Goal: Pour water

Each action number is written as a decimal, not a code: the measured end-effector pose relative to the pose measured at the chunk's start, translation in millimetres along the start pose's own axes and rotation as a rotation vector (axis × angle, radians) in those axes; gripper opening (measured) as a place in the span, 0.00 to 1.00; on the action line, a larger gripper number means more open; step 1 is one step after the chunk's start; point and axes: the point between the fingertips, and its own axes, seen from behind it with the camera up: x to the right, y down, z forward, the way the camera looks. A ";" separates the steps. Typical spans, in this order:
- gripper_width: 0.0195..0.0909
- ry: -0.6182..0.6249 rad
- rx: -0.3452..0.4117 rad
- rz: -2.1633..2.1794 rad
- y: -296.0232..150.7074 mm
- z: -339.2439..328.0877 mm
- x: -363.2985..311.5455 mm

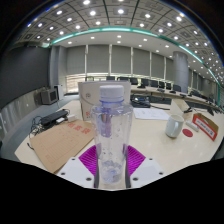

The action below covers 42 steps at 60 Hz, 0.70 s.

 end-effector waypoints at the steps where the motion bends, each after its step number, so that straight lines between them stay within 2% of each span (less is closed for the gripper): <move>1: 0.20 -0.005 0.001 0.007 -2.2 -0.3 -0.3; 8: 0.20 -0.060 0.009 0.104 -24.8 -4.4 -3.3; 16: 0.20 -0.119 0.064 0.267 -78.2 -6.1 3.2; 23: 0.20 -0.235 0.103 0.535 -131.0 0.8 13.6; 32: 0.20 -0.406 0.123 1.004 -193.7 22.6 52.8; 42: 0.19 -0.526 0.107 1.468 -216.0 64.7 119.0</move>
